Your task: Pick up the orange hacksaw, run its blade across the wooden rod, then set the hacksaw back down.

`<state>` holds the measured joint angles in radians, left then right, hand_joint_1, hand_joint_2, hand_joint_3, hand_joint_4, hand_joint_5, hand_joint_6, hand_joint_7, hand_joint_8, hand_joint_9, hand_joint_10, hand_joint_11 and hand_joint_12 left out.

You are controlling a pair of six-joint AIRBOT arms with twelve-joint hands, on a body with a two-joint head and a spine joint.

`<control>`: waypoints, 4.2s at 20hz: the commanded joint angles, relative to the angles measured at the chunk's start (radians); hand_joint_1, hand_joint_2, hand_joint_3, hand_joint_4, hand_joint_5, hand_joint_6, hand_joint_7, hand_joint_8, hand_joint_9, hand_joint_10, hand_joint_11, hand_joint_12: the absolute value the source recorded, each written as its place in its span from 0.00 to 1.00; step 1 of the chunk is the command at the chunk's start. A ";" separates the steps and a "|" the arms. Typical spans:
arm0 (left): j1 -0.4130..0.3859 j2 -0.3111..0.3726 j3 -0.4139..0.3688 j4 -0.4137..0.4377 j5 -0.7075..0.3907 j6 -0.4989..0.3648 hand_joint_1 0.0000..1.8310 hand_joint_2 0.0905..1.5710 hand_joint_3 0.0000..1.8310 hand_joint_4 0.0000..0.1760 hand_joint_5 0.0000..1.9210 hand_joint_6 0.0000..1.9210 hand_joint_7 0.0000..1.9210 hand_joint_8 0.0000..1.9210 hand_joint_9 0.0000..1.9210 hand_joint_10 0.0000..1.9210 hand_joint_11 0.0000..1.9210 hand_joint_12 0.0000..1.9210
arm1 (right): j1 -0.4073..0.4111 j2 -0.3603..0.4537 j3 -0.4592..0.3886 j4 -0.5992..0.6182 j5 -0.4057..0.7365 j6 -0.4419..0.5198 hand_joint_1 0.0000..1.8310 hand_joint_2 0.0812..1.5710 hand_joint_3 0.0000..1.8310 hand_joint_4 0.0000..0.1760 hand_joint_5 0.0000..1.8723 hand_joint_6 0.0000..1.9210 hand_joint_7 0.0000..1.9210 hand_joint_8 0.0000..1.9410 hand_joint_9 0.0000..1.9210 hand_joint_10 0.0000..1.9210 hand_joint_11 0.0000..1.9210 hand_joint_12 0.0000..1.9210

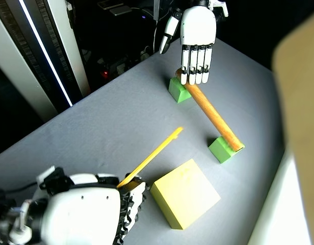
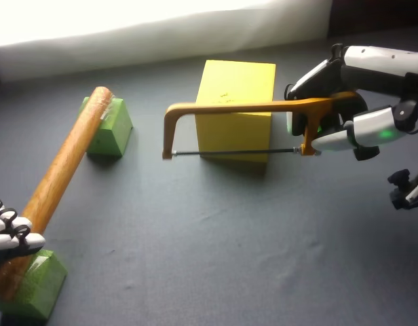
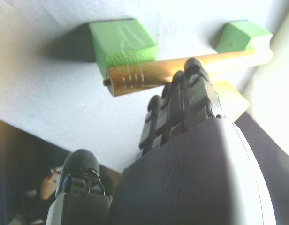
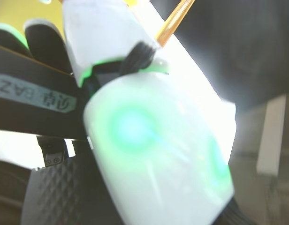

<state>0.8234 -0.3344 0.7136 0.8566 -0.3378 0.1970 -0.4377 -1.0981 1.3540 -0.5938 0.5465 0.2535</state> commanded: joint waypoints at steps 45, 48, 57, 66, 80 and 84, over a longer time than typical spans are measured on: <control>-0.017 -0.006 0.009 -0.012 -0.045 0.002 0.02 0.78 0.00 0.00 0.00 0.00 0.02 0.00 0.02 0.00 0.00 0.04 | 0.101 -0.413 0.115 0.500 -0.114 -0.587 0.75 0.70 0.00 0.00 0.47 0.49 0.50 0.52 0.49 0.67 0.47 0.67; -0.018 -0.007 0.009 -0.012 -0.045 0.002 0.02 0.77 0.00 0.00 0.02 0.00 0.04 0.00 0.03 0.00 0.02 0.03 | 0.092 -0.440 0.130 0.501 -0.117 -0.593 0.75 0.70 0.00 0.00 0.46 0.50 0.49 0.53 0.49 0.67 0.47 0.67; -0.021 -0.011 0.018 -0.012 -0.032 0.000 0.04 0.77 0.00 0.00 0.05 0.00 0.05 0.00 0.04 0.00 0.00 0.09 | 0.122 -0.506 0.164 0.501 -0.158 -0.611 0.75 0.70 0.00 0.00 0.47 0.49 0.50 0.52 0.50 0.66 0.47 0.67; -0.016 -0.011 0.038 -0.012 -0.040 -0.006 0.00 0.77 0.00 0.00 0.02 0.00 0.03 0.00 0.03 0.00 0.00 0.11 | 0.147 -0.477 0.120 0.501 -0.186 -0.611 0.75 0.70 0.00 0.00 0.47 0.47 0.51 0.52 0.49 0.67 0.46 0.68; 0.011 -0.006 0.063 0.012 -0.101 -0.020 0.01 0.77 0.00 0.00 0.05 0.00 0.06 0.00 0.04 0.00 0.00 0.12 | 0.233 -0.388 0.022 0.501 -0.309 -0.728 0.75 0.70 0.00 0.00 0.47 0.48 0.51 0.52 0.50 0.66 0.48 0.66; 0.018 -0.007 0.065 0.042 -0.096 -0.034 0.01 0.77 0.00 0.00 0.06 0.00 0.06 0.00 0.05 0.00 0.00 0.13 | 0.247 -0.395 0.017 0.501 -0.331 -0.753 0.75 0.70 0.00 0.00 0.45 0.51 0.50 0.53 0.49 0.67 0.47 0.68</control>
<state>0.8436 -0.3462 0.7727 0.9165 -0.4023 0.1631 -0.2104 -1.4940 1.3750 -0.1040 0.1070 -0.5022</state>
